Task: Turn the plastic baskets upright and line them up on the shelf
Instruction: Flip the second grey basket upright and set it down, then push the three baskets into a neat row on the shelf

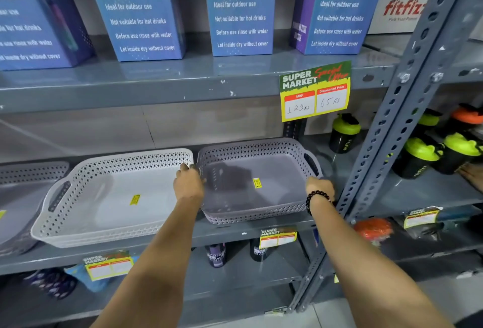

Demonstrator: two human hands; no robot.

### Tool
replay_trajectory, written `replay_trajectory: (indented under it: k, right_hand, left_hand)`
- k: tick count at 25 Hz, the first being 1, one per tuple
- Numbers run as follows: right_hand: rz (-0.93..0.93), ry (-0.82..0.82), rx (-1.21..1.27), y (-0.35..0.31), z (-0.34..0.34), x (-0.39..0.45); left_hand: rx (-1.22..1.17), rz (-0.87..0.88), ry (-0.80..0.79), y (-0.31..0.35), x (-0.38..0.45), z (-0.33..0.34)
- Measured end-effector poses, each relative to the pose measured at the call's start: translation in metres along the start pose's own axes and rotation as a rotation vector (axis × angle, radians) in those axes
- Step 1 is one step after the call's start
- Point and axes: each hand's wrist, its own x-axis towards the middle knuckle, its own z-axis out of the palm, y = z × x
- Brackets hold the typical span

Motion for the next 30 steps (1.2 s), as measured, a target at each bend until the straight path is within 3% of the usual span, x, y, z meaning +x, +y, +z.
replay_trajectory:
  k: [3, 7, 12, 15, 19, 25, 30]
  right_hand:
    - [-0.186, 0.121, -0.216, -0.002, 0.011, -0.011]
    - [-0.487, 0.12, -0.385, -0.01, 0.037, -0.034]
    - [-0.569, -0.218, -0.256, -0.022, 0.087, -0.081]
    - [-0.58, -0.437, -0.303, -0.036, 0.118, -0.123]
    - [-0.573, -0.574, -0.401, -0.043, 0.163, -0.164]
    - [-0.741, -0.324, -0.653, -0.042, 0.205, -0.192]
    - [-0.734, -0.234, -0.738, -0.038, 0.211, -0.196]
  left_hand:
    - [-0.019, -0.014, 0.054, -0.005, -0.006, -0.007]
    - [0.015, -0.039, 0.128, -0.023, -0.009, -0.02]
    - [0.058, -0.162, 0.212, -0.086, -0.003, -0.046]
    - [0.061, -0.269, 0.246, -0.144, 0.006, -0.07]
    - [0.071, -0.321, 0.217, -0.214, 0.024, -0.1]
    - [0.048, -0.207, 0.065, -0.282, 0.053, -0.12]
    - [0.02, -0.117, 0.04, -0.302, 0.058, -0.111]
